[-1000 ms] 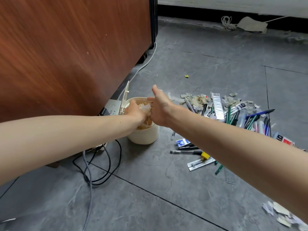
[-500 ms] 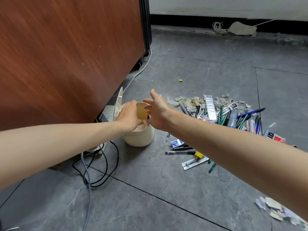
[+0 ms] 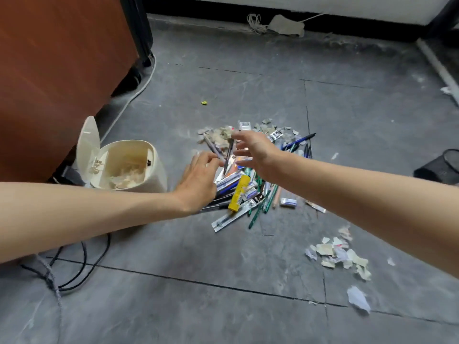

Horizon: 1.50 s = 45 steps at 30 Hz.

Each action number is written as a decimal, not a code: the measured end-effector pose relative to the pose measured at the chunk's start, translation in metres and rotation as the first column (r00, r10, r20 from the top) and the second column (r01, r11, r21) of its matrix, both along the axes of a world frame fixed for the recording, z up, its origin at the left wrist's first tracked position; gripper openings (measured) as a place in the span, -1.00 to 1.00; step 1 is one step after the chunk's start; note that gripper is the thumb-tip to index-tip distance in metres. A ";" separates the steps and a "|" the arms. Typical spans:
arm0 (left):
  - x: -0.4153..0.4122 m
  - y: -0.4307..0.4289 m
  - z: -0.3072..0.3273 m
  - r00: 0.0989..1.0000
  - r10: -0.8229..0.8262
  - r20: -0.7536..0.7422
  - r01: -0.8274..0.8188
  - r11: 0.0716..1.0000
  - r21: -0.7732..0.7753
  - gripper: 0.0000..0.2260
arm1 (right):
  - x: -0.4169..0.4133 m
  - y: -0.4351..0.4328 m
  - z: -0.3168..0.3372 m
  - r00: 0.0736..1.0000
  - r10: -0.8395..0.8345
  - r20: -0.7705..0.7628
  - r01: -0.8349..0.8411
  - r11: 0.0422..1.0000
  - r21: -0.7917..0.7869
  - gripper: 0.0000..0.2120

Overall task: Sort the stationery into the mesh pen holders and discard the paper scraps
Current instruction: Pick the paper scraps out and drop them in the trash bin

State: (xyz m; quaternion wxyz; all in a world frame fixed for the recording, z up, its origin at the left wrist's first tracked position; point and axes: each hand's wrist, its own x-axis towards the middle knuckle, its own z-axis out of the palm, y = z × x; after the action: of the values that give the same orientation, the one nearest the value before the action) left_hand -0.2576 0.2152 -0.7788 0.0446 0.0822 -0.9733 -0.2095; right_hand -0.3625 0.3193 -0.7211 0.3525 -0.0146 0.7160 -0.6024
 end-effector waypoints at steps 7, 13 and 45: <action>-0.039 0.106 -0.031 0.666 -0.711 0.227 0.731 0.682 -0.008 -0.45 | -0.012 0.195 -0.067 0.925 0.231 -0.301 -0.032 0.838 0.545 -0.67; -0.062 0.159 -0.061 0.507 -0.720 0.473 0.820 0.572 -0.007 -0.35 | -0.028 0.273 -0.112 0.853 0.503 -0.141 -0.189 0.548 0.815 -0.49; -0.079 0.256 -0.134 0.344 -0.923 0.175 0.937 0.326 -0.123 0.19 | 0.098 0.367 -0.148 0.838 0.479 -0.259 -0.124 0.631 0.765 -0.10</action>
State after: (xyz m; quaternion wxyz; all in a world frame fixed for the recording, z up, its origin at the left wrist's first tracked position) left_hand -0.3365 0.4712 -0.9132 -0.1106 -0.4865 -0.8615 -0.0945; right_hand -0.2643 0.6858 -0.8691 0.2563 -0.1337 0.9400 -0.1811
